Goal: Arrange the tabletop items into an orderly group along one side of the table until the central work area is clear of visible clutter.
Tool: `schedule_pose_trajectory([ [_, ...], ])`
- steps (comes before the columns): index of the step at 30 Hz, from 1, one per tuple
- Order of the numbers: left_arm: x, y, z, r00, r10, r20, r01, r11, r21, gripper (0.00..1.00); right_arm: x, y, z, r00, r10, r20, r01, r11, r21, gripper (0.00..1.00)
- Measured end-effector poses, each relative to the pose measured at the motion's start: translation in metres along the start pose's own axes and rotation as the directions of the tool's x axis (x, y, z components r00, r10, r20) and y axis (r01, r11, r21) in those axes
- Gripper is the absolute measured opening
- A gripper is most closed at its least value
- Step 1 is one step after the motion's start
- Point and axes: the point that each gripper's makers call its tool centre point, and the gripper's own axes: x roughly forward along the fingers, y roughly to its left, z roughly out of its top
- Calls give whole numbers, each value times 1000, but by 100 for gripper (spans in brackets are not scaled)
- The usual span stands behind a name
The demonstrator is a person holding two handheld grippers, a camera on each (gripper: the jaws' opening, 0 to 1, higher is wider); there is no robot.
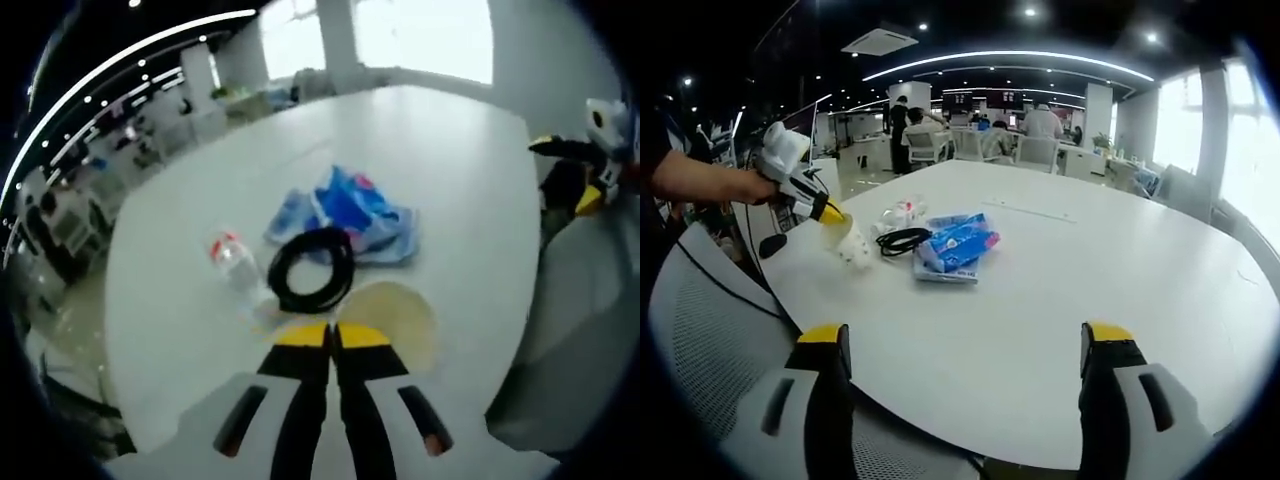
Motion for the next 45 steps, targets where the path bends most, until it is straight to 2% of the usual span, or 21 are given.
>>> schedule_pose_trajectory([
  [10,13,-23,-2,995,-76,-72,71,995,-72,0,0,0,0,1000,1,-1,-1,1000,0,95],
  [15,19,-32,0,991,-105,-85,95,989,-115,0,0,0,-1,1000,-1,-6,1,1000,-1,94],
  [28,33,-53,-2,974,-190,-120,157,958,-241,0,0,-1,-2,1000,-7,-14,7,1000,0,93],
  [36,36,-58,5,973,-197,-123,169,964,-205,1,0,-1,-3,1000,-6,-17,6,1000,-1,93],
  [40,37,-58,9,974,-196,-111,169,962,-214,8,0,-1,-3,1000,-6,-17,6,1000,0,93],
  [45,36,-55,14,978,-191,-90,168,963,-210,11,-1,0,-3,1000,-6,-18,6,1000,-1,93],
])
